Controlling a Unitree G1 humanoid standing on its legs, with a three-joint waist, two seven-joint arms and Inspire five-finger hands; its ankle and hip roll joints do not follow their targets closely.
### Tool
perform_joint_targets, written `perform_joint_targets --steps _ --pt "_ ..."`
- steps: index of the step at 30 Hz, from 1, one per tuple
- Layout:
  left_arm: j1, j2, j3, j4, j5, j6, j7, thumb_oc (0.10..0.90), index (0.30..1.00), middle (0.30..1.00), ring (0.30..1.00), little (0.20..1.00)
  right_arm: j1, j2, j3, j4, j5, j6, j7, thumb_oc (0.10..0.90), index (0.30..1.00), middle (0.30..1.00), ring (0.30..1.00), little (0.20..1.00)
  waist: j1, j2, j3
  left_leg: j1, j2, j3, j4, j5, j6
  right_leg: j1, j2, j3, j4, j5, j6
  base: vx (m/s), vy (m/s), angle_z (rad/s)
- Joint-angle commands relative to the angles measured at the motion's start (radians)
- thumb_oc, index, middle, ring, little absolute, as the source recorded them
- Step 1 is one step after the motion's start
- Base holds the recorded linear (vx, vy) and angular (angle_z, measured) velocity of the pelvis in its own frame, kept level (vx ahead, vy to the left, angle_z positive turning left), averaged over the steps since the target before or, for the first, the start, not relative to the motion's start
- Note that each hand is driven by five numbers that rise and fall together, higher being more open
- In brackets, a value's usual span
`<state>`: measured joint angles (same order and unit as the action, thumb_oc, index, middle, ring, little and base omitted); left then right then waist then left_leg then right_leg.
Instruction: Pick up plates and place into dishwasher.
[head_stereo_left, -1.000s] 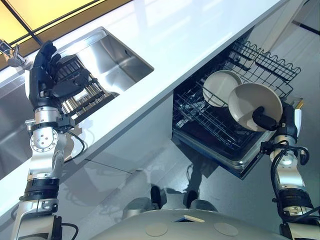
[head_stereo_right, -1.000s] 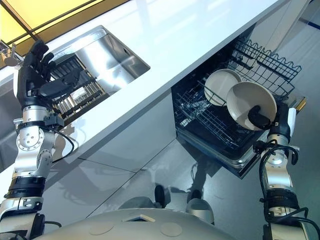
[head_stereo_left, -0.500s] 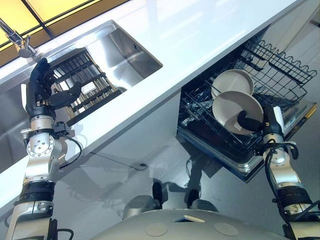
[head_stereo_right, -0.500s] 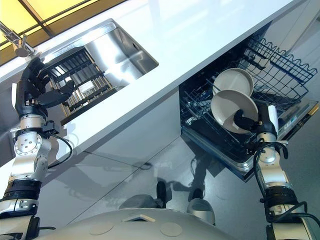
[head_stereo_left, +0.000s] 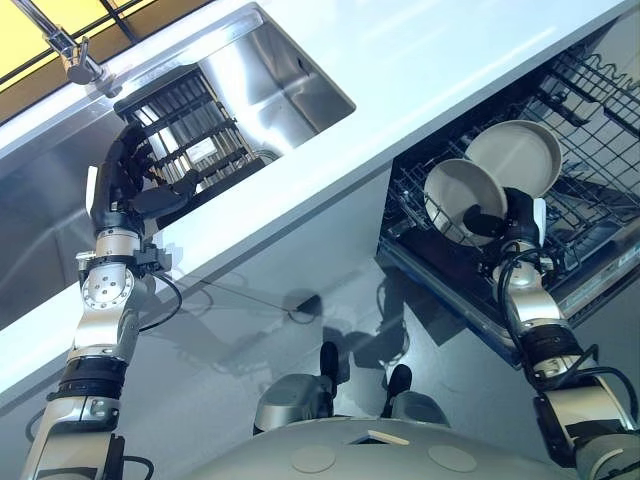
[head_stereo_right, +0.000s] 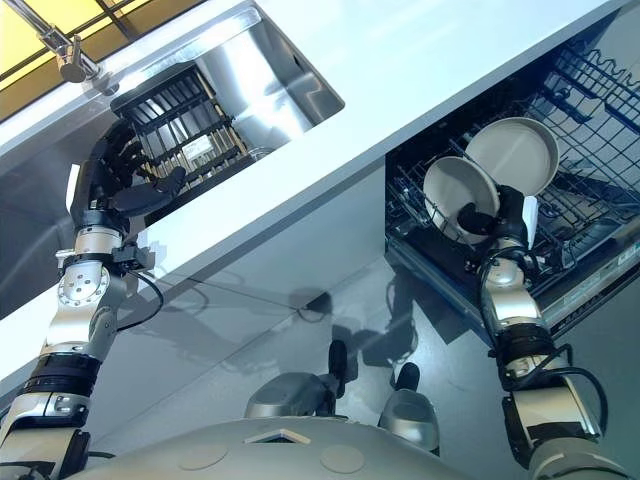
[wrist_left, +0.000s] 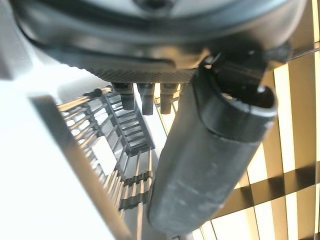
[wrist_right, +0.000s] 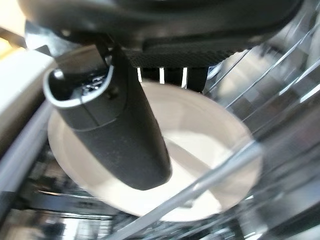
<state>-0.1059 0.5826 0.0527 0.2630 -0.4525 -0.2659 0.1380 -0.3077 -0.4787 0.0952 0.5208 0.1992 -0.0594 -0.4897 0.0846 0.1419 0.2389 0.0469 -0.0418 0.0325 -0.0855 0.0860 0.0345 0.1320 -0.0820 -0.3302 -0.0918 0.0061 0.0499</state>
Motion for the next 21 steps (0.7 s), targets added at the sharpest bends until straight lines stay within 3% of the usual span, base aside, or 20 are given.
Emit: perform_joint_targets --steps 1,4,7,18,21 --pt "-0.120 0.028 0.025 0.013 -0.031 -0.121 -0.003 0.800 0.900 0.900 0.900 0.900 -0.144 0.008 -0.019 -0.227 -0.013 -0.299 -0.107 0.800 0.900 0.900 0.900 0.900 0.004 -0.012 -0.051 -0.007 -0.029 0.022 0.064 -0.110 -0.045 -0.077 0.025 0.019 0.179 -0.154 -0.034 0.01 0.059 0.07" --pt "-0.104 0.011 0.021 0.026 -0.037 -0.129 -0.014 0.800 0.900 0.900 0.900 0.900 -0.125 0.044 -0.047 -0.289 -0.004 -0.446 -0.128 0.800 0.900 0.900 0.900 0.900 -0.005 -0.003 -0.061 0.002 -0.035 0.028 0.057 -0.112 -0.039 -0.078 0.023 0.026 0.175 -0.153 -0.032 0.01 0.062 0.04" --pt "-0.085 -0.008 0.015 0.022 -0.025 -0.133 -0.016 0.800 0.900 0.900 0.900 0.900 -0.088 0.064 -0.071 -0.317 0.010 -0.498 -0.119 0.800 0.900 0.900 0.900 0.900 -0.013 -0.002 -0.071 0.010 -0.039 0.032 0.050 -0.114 -0.034 -0.076 0.024 0.034 0.171 -0.152 -0.029 0.02 0.034 0.05" --pt "0.019 -0.051 0.075 -0.047 0.010 -0.128 -0.024 0.800 0.900 0.900 0.900 0.900 0.197 0.036 -0.239 -0.269 0.002 -0.465 -0.083 0.800 0.900 0.900 0.900 0.900 -0.070 -0.022 -0.079 0.034 -0.033 0.071 0.029 -0.121 -0.026 -0.072 0.032 0.066 0.155 -0.143 -0.015 0.00 0.002 -0.05" --pt "0.039 -0.055 0.112 -0.063 0.020 -0.117 -0.026 0.800 0.900 0.900 0.900 0.900 0.261 0.022 -0.305 -0.227 0.011 -0.421 -0.075 0.800 0.900 0.900 0.900 0.900 -0.091 -0.028 -0.070 0.035 -0.028 0.084 0.027 -0.123 -0.025 -0.079 0.035 0.075 0.157 -0.144 -0.011 -0.02 -0.024 -0.11"
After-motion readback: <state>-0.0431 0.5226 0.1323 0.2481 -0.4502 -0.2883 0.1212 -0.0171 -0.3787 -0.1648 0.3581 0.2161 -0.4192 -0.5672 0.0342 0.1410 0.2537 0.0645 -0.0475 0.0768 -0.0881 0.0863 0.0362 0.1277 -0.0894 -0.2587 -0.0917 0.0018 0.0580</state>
